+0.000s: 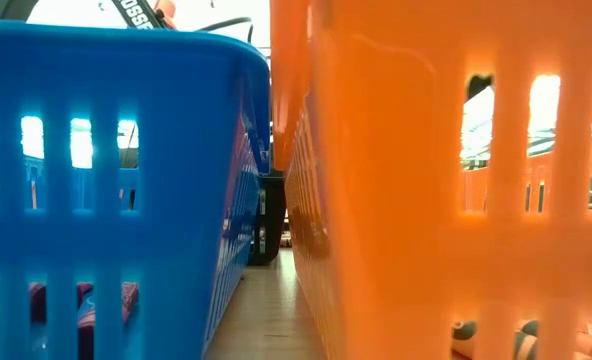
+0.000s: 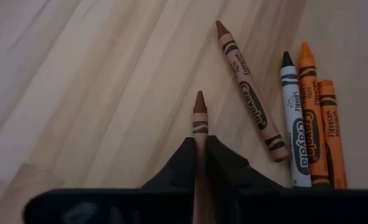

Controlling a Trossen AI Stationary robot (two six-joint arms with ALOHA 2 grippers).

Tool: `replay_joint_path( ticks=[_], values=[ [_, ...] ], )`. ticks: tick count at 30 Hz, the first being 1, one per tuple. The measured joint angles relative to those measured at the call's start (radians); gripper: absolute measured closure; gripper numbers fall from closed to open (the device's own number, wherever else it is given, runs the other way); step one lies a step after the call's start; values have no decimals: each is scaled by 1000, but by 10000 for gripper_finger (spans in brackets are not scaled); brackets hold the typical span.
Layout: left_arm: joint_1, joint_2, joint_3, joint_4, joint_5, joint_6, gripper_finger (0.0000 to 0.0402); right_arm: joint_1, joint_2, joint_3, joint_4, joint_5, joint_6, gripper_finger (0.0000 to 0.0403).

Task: Sort crayons
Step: Put the brown crayon into the red basket

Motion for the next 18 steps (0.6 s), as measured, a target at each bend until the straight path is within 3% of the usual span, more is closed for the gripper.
replay_joint_path(
  ticks=[11, 18],
  values=[
    [-5, -117, -15, -53, -1, -29, 368, 0, 0, 0, -26, 8, 33, 369],
    [-76, -189, -12, -11, -5, -94, 366, -1, -8, 0, -109, 137, 103, 369]
  ],
)
